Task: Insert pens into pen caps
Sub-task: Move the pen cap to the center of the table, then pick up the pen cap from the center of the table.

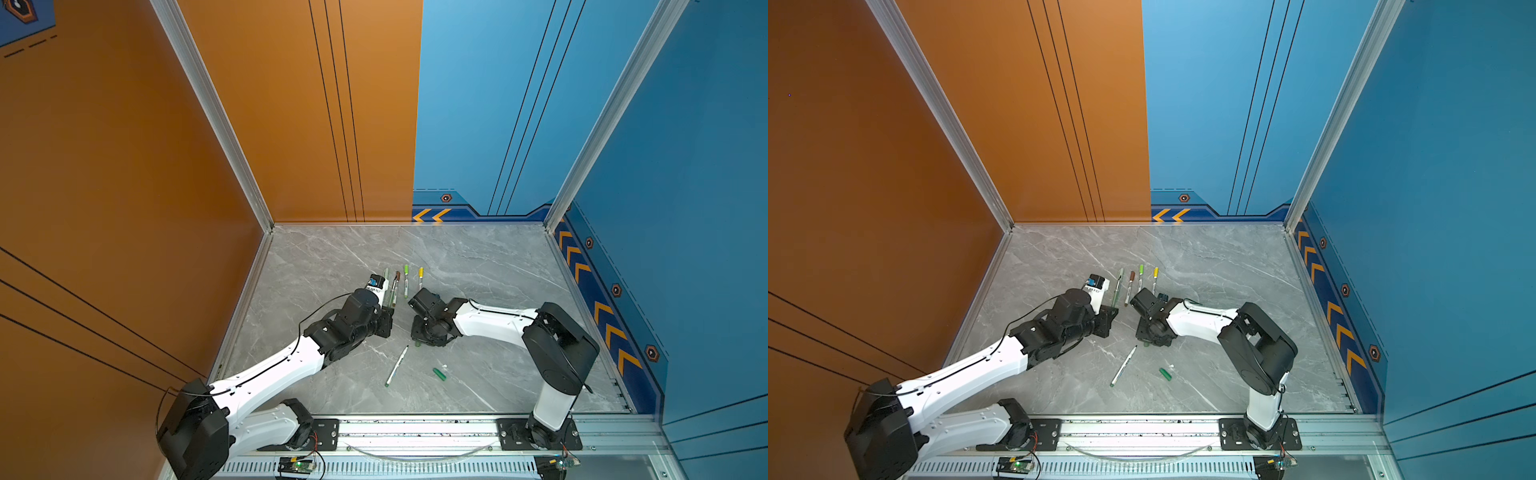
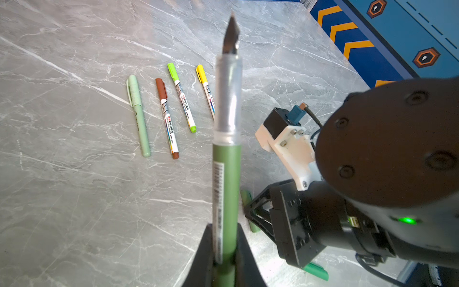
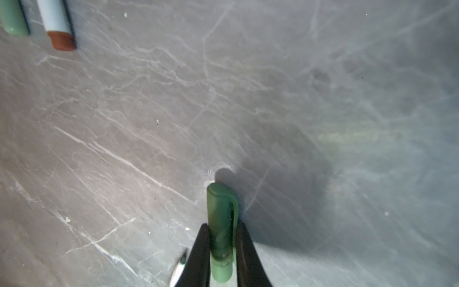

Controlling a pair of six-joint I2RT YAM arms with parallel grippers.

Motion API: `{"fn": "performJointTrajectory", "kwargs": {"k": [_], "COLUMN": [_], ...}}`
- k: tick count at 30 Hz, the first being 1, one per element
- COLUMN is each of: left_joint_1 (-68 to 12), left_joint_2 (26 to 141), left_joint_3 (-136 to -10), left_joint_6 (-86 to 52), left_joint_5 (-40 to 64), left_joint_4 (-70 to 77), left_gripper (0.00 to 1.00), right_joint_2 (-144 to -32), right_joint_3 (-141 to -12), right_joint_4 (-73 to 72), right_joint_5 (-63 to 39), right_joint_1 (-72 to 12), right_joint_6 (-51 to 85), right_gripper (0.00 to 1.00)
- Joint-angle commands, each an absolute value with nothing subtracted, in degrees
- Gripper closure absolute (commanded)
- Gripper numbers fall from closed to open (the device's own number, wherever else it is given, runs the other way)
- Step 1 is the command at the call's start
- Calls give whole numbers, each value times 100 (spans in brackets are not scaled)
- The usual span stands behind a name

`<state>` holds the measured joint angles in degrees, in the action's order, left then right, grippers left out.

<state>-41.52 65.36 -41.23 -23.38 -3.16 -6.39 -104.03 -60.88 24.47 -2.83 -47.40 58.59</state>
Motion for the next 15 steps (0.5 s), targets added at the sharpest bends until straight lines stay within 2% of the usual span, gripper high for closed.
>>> {"fn": "performJointTrajectory", "kwargs": {"k": [1,3,5,15], "left_joint_1": [-4090,-4086,-4086,-4078], "left_joint_2": [6565,6565,6565,6404], "left_joint_3": [-4075,-4076,-4077,-4053], "left_joint_6": [-2328,-2335,-2336,-2316], "left_joint_5": [-176,-156,-158,-176], "left_joint_4": [-571,-572,-576,-576], "left_gripper": [100,100,100,100], "right_joint_2": [-10928,-10890,-10891,-11288], "right_joint_3": [-5537,-5554,-5609,-6004], "right_joint_4": [3790,3876,3968,4288], "right_joint_5": [874,1050,1190,1369], "right_joint_1": [-4710,-4736,-4763,-4825], "right_joint_6": [5643,5627,5600,5431], "right_gripper": [79,70,66,68]}}
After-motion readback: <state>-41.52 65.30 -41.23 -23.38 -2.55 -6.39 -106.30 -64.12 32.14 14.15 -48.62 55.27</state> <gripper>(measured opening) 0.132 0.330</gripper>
